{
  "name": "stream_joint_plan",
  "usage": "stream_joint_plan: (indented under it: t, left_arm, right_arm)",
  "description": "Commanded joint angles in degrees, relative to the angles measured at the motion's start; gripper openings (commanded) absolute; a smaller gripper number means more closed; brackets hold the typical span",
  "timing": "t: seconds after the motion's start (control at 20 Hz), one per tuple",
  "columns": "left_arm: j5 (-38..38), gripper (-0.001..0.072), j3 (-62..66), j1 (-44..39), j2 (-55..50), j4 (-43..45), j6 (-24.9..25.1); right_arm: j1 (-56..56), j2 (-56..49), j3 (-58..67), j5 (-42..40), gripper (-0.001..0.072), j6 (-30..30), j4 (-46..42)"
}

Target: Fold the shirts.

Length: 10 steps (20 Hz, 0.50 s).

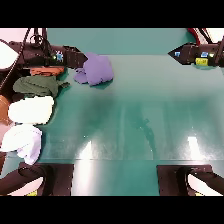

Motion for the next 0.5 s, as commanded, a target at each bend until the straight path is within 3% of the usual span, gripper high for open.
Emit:
stream_joint_plan:
  t: [0.0,0.45]
  left_arm:
    - [0.0,0.0025,-0.1,0.0,0.0,0.0,0.0]
    - [0.1,0.0026,-0.1,0.0,0.0,-0.1,0.0]
  right_arm:
    - [0.1,0.0,0.0,0.0,0.0013,0.0,0.0]
    - [0.1,0.0,-2.0,-0.8,0.0012,0.0,0.1]
